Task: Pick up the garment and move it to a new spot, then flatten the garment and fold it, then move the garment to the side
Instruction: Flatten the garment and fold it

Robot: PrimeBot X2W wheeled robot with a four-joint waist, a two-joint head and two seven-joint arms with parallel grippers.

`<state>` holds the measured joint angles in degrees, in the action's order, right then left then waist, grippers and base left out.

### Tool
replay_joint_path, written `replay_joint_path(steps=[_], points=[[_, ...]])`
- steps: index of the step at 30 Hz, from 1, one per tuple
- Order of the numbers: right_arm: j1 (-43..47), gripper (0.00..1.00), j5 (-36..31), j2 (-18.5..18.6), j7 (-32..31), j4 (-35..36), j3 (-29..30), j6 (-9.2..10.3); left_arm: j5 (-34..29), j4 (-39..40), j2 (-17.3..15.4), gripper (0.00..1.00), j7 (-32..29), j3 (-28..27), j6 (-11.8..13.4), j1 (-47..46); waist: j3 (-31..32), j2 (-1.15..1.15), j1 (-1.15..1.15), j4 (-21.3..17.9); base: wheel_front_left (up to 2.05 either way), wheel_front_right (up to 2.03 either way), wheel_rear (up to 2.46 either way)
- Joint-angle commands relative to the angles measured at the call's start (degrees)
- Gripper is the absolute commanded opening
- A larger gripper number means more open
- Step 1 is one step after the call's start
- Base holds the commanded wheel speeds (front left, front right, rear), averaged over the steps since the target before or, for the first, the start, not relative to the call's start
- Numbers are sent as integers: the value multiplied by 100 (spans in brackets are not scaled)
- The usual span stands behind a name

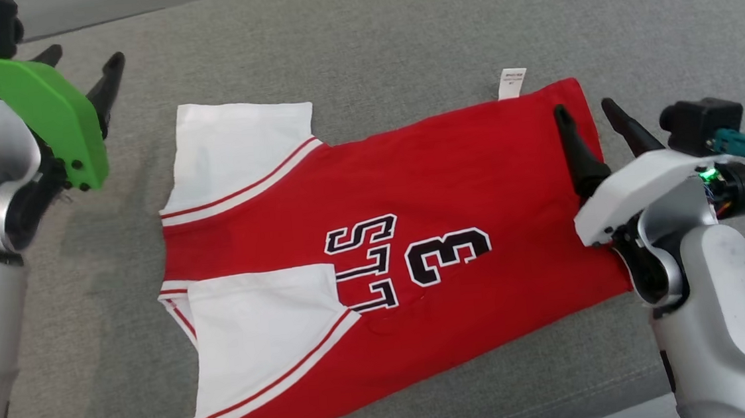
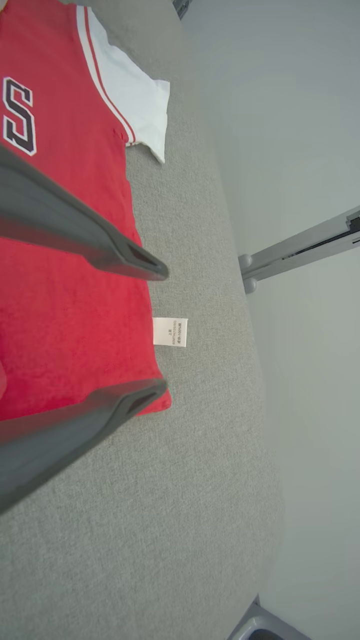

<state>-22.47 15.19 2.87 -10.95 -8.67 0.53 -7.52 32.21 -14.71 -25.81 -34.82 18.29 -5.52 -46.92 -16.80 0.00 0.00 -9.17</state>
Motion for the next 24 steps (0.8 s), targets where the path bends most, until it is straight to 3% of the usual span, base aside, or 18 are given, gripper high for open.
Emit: replay_joint_path(steps=[1, 8, 24], points=[[-168, 100, -21, 4, 48, -103, -82, 6, 21, -159, -62, 100, -57, 42, -46, -118, -682, 0, 0, -640, 0, 0, 0], [-779, 100, 87, 7, 333, -517, -543, 5, 219, -764, -283, 100, -138, 32, -124, -239, -1176, 0, 0, -1017, 0, 0, 0], [-1002, 100, 242, 36, 618, -593, -752, 5, 306, -914, -510, 100, -10, 61, -51, 356, -1433, 0, 0, -1190, 0, 0, 0]])
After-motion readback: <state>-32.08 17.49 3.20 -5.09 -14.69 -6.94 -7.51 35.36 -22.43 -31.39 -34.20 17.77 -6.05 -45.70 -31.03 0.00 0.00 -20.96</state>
